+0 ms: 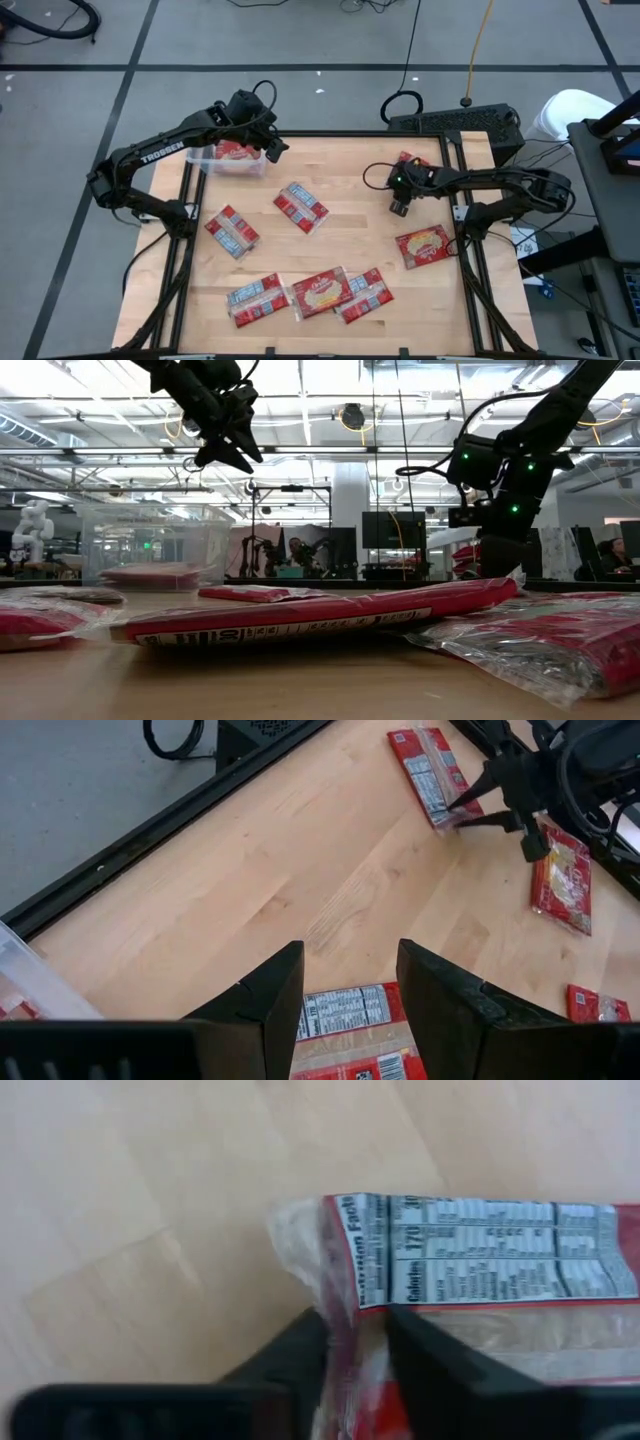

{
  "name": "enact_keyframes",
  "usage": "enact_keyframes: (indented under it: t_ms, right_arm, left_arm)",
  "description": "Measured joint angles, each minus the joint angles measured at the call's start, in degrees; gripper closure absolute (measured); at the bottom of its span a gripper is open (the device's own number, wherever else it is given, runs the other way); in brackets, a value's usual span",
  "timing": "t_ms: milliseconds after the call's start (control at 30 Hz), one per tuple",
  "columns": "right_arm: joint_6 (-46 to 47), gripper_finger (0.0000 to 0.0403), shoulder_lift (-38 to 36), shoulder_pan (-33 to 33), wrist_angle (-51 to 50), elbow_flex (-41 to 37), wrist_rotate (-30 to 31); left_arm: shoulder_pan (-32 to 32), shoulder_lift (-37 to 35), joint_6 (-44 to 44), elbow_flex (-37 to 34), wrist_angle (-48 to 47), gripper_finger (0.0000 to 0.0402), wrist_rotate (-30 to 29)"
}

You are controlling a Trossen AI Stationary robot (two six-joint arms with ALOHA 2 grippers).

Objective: Sort popcorn bags into baskets
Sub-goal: Put the popcorn pack into the transparent bin

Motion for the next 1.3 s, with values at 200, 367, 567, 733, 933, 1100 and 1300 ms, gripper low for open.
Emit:
enact_keyframes:
  t_ms: [200,367,567,733,933,1100,1300]
  right_arm:
    - [5.08,0.0393,-0.43,-0.39,2.16,0.04,-1.69]
    - [13.43,0.04,-2.7,-0.37,1.39,1.27,-5.39]
    - [25.12,0.0402,-5.93,-0.32,3.39,2.12,-12.76]
    - [31.81,0.0403,-8.38,-0.32,7.15,2.12,-18.82]
    - [38.79,0.0403,-11.22,-0.32,13.74,2.21,-26.47]
    - [43.71,0.0403,-12.74,-0.3,20.14,2.21,-30.61]
    - [48.21,0.0403,-13.35,-0.3,28.85,2.21,-35.9]
  left_arm:
    - [0.0,0.0,0.02,0.0,0.02,0.0236,0.0]
    - [0.0,0.0,0.06,0.0,0.19,0.0236,0.02]
    - [-0.93,0.0,3.45,0.0,1.6,0.0236,0.03]
    - [-3.14,0.0,8.74,0.0,5.28,0.0236,0.12]
    - [-6.98,0.0,16.04,-0.1,10.52,0.0236,0.09]
    - [-9.72,0.14,19.85,-1.46,17.08,0.0216,1.14]
    - [-10.72,3.23,15.11,-3.56,24.84,0.0155,7.47]
